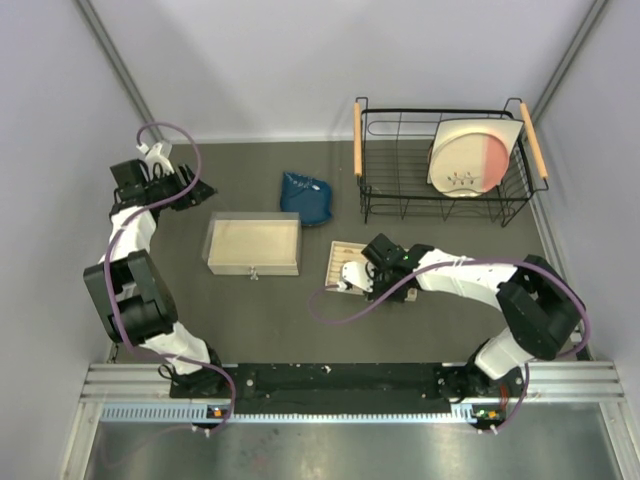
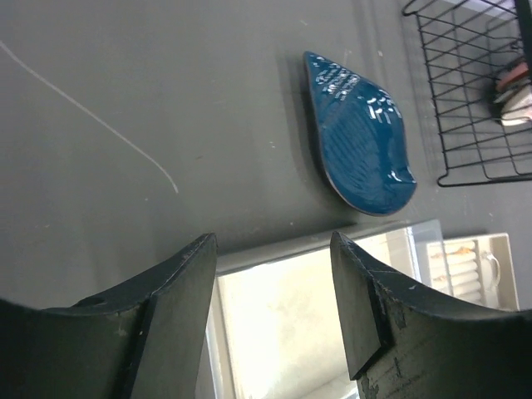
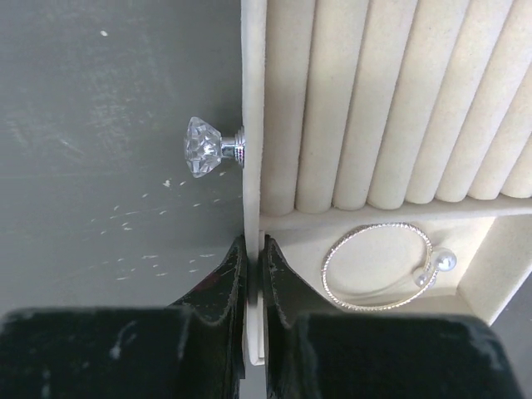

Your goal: Organize the mixed jewelry

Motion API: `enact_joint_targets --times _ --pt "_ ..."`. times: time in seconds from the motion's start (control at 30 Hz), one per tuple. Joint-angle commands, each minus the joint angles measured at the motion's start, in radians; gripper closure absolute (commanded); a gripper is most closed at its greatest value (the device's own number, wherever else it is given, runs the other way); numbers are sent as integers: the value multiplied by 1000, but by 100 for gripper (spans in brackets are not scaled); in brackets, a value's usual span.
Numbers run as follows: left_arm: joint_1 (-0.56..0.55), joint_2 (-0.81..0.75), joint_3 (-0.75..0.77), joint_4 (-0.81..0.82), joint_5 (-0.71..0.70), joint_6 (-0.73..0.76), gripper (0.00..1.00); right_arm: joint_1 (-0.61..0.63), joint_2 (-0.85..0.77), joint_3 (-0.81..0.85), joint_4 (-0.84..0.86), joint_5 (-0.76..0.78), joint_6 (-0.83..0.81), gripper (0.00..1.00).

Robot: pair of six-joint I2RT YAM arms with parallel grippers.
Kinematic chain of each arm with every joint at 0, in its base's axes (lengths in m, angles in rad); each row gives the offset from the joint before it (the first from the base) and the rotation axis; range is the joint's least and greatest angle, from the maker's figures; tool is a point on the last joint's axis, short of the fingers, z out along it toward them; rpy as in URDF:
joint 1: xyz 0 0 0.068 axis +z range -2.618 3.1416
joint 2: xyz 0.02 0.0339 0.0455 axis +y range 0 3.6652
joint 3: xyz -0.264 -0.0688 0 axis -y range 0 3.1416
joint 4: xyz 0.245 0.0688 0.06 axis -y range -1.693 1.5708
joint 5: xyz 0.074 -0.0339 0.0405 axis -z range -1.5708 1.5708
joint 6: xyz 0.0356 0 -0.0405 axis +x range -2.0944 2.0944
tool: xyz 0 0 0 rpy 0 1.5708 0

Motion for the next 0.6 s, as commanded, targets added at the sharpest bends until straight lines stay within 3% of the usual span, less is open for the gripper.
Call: enact_joint_targets --times 0.0,0.2,0.57 --pt "8 10 30 14 -90 6 38 39 -65 61 -58 -47 17 100" --pt "7 48 46 5 -171 -20 38 161 -119 122 -136 -3 46 100" --pt "-13 114 -9 -7 -180 -35 39 382 -90 272 -250 17 112 100"
